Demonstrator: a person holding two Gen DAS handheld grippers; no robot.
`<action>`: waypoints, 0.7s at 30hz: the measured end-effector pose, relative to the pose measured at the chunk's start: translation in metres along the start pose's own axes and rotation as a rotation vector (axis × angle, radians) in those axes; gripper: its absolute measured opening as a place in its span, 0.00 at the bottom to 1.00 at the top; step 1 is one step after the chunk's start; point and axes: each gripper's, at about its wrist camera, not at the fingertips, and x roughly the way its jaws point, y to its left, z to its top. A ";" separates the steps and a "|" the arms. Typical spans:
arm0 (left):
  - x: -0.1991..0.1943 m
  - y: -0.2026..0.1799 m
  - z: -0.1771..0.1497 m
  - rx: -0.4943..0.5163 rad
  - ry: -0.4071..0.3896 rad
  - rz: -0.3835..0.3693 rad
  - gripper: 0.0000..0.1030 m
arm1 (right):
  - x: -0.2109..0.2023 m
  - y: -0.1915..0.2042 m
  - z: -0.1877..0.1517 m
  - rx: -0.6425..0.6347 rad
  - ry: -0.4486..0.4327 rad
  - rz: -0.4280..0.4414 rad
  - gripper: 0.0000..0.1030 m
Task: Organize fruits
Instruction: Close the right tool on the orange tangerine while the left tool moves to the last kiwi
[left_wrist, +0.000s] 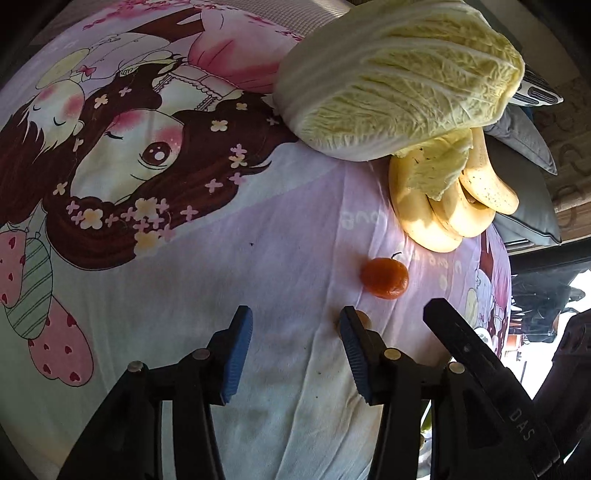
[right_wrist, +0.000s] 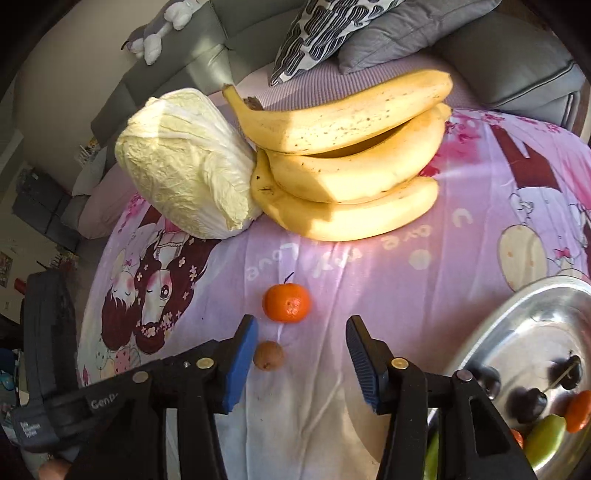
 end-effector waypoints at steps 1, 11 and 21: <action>0.000 0.001 0.001 -0.002 -0.003 0.006 0.53 | 0.007 0.002 0.002 0.002 0.007 0.004 0.54; -0.009 0.023 0.012 -0.038 -0.004 0.012 0.56 | 0.047 0.010 0.011 0.025 0.068 0.016 0.48; -0.013 0.007 0.009 0.030 0.006 -0.016 0.55 | 0.021 0.000 0.007 0.038 0.011 -0.005 0.39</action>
